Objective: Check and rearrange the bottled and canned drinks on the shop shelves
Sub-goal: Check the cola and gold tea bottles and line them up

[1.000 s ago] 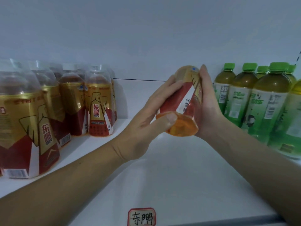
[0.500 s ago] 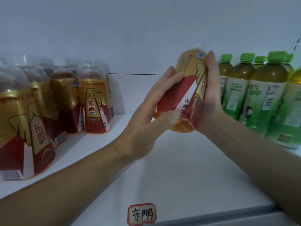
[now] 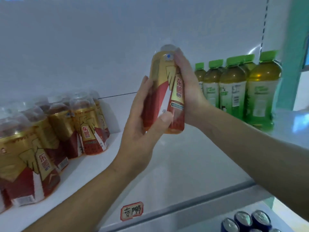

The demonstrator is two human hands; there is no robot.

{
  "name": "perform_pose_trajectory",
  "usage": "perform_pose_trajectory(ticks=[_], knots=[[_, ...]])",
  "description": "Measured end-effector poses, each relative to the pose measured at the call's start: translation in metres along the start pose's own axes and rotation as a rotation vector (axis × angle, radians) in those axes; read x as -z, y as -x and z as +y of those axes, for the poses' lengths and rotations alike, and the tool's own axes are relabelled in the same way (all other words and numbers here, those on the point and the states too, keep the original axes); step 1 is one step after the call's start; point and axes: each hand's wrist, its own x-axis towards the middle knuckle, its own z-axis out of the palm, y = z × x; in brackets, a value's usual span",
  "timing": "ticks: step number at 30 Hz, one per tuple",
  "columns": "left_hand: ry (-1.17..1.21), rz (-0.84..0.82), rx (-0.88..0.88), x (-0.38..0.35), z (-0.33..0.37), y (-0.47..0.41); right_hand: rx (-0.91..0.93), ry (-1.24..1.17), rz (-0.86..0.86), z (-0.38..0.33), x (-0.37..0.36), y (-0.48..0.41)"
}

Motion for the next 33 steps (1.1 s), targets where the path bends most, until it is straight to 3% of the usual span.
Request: perform_pose_trajectory(ticks=[4, 9, 13, 17, 24, 29, 33], knots=[[0.093, 0.076, 0.086, -0.049, 0.02, 0.007, 0.133, 0.395, 0.088, -0.032, 0.027, 0.039], [0.197, -0.059, 0.315, -0.15, 0.037, 0.038, 0.147, 0.836, 0.034, -0.091, 0.092, 0.133], [0.21, -0.155, 0.45, -0.242, 0.028, 0.078, -0.068, 1.071, -0.044, -0.133, 0.166, 0.221], [0.115, -0.239, 0.555, -0.331, -0.006, 0.138, -0.264, 1.26, 0.036, -0.149, 0.24, 0.304], [0.096, -0.503, 0.843, -0.427, -0.082, 0.251, -0.693, 1.31, 0.174, -0.076, 0.354, 0.409], [0.025, -0.794, 0.974, -0.461, -0.147, 0.298, -0.891, 1.353, 0.27, -0.007, 0.398, 0.472], [-0.119, -0.794, 1.127, -0.492, -0.203, 0.348, -1.013, 1.404, 0.365, 0.049, 0.455, 0.527]])
